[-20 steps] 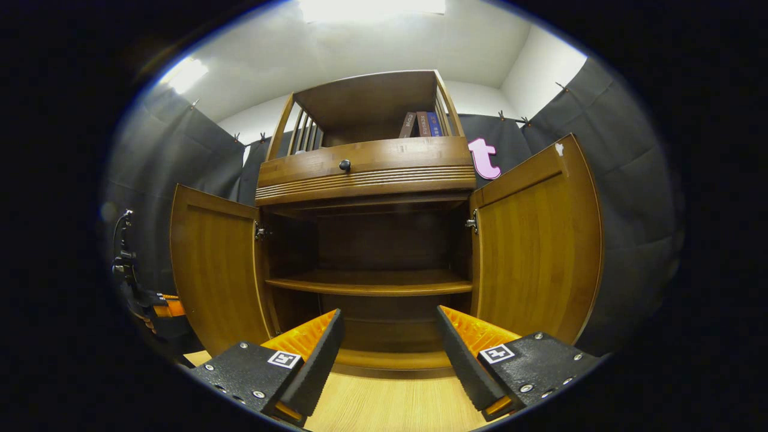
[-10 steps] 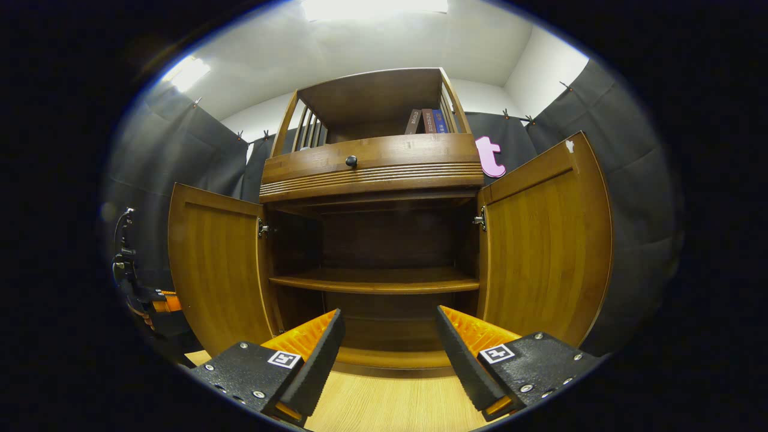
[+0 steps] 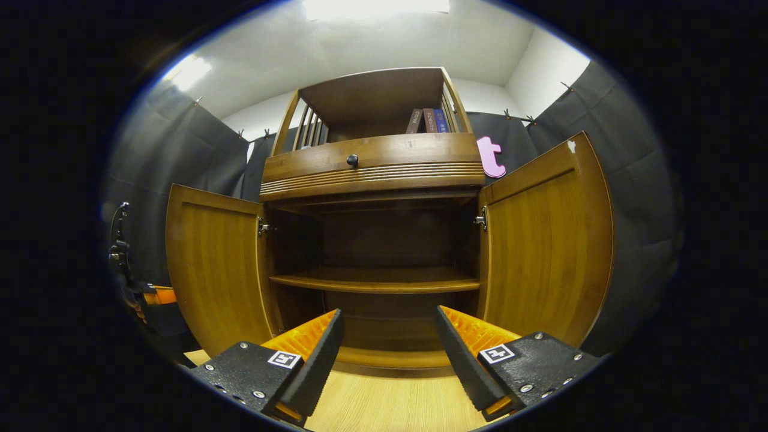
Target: Open the right door of the double-door shoe cabinet with the right hand, and open the left door with the left hand.
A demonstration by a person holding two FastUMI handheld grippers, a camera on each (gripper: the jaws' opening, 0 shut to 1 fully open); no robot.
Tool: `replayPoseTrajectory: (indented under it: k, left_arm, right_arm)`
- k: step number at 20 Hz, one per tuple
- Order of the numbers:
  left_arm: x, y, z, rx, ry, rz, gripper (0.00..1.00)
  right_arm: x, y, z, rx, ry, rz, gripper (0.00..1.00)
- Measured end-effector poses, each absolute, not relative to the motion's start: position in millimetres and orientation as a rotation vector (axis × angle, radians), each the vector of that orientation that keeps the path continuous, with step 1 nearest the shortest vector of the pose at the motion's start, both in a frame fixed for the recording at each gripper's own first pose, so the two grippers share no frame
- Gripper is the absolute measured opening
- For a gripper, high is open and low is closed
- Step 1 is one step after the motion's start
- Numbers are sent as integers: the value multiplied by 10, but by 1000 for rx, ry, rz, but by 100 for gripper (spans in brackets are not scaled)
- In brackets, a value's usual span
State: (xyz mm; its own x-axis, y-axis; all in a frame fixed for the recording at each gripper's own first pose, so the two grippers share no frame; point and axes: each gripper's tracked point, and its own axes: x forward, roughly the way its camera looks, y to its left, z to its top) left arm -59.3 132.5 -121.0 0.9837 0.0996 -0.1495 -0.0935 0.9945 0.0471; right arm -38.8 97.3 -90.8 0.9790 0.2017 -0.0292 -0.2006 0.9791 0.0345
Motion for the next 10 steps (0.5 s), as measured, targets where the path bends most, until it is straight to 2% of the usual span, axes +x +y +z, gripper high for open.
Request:
replayPoseTrajectory:
  k: [6, 7, 10]
  left_arm:
    - [-741, 1084, -977, 62, 146, 96, 8]
    - [-741, 1005, -895, 65, 134, 88, 7]
    - [-756, 848, -653, 69, 95, 89, 8]
  right_arm:
    - [-360, 920, -878, 39, 40, 203, 93]
    - [-344, 911, -861, 36, 41, 204, 100]
    - [-332, 881, -794, 27, 40, 203, 100]
